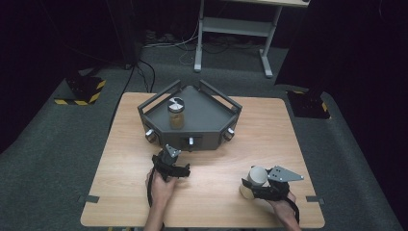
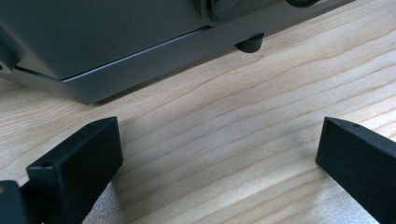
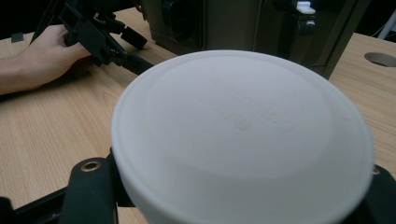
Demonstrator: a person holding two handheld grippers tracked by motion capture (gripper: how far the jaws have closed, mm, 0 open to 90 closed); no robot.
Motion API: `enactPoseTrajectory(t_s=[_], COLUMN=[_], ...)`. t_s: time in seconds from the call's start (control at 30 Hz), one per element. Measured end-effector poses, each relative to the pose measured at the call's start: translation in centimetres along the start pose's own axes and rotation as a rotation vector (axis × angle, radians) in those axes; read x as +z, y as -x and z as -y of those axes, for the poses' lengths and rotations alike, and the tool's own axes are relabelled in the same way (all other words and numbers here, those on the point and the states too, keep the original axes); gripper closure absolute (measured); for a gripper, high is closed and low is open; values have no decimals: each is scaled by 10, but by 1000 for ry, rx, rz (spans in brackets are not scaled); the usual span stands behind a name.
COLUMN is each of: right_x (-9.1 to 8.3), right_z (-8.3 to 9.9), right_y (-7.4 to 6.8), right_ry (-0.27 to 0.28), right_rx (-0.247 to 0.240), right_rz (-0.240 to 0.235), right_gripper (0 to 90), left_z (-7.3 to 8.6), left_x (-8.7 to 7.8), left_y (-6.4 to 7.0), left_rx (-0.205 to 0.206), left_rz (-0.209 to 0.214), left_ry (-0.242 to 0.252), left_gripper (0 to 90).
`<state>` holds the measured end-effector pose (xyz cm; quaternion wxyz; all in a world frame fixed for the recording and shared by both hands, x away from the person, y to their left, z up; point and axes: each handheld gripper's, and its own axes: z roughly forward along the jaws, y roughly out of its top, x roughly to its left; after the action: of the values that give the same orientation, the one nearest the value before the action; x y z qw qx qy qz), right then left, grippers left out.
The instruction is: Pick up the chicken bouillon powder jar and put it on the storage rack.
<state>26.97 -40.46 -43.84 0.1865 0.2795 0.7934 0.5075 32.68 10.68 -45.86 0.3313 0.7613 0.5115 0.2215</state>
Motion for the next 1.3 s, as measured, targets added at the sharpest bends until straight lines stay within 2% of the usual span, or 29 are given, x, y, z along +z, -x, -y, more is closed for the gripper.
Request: enactPoseTrajectory(t_s=[0.43,0.77,1.3], right_x=[0,-3,-7], right_z=[-1,-2,-19], right_y=[-1,-4,-1], right_ry=[-1,0,8], right_rx=[-11,-15,-38], right_rz=[0,20,4], right_gripper=[339,341,341], left_z=[0,0,0], left_x=[0,0,0], left_y=[0,0,0], left_rx=[-1,0,0], left_rz=[0,0,0], left_ry=[1,0,0], left_gripper=[4,4,4])
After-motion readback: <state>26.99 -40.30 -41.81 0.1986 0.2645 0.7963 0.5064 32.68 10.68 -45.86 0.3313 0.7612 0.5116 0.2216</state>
